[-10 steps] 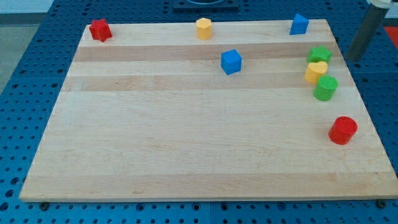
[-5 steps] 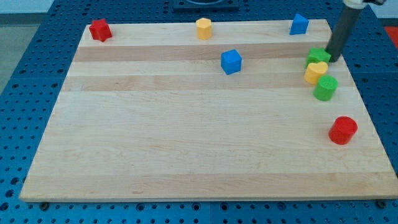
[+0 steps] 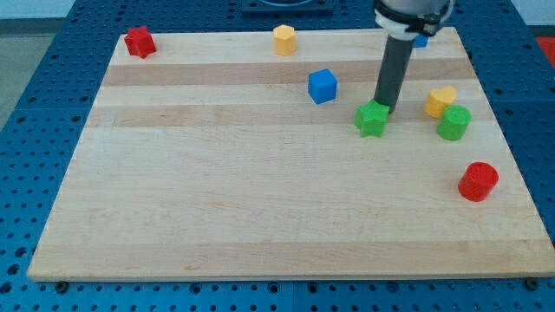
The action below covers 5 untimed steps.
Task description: Push the green star towards center of the board
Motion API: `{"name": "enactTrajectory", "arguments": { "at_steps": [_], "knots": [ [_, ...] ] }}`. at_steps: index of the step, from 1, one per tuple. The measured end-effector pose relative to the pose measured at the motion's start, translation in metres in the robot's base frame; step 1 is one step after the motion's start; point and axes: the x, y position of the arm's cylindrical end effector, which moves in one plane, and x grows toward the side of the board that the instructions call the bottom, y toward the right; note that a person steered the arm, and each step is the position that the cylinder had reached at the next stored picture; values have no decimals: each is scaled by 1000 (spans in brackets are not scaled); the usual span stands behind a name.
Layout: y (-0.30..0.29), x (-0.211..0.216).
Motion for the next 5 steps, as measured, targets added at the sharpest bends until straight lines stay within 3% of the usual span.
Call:
{"name": "enactTrajectory", "arguments": {
  "at_steps": [2,5],
  "knots": [
    [-3,42],
    [-92,87]
  ]
}}
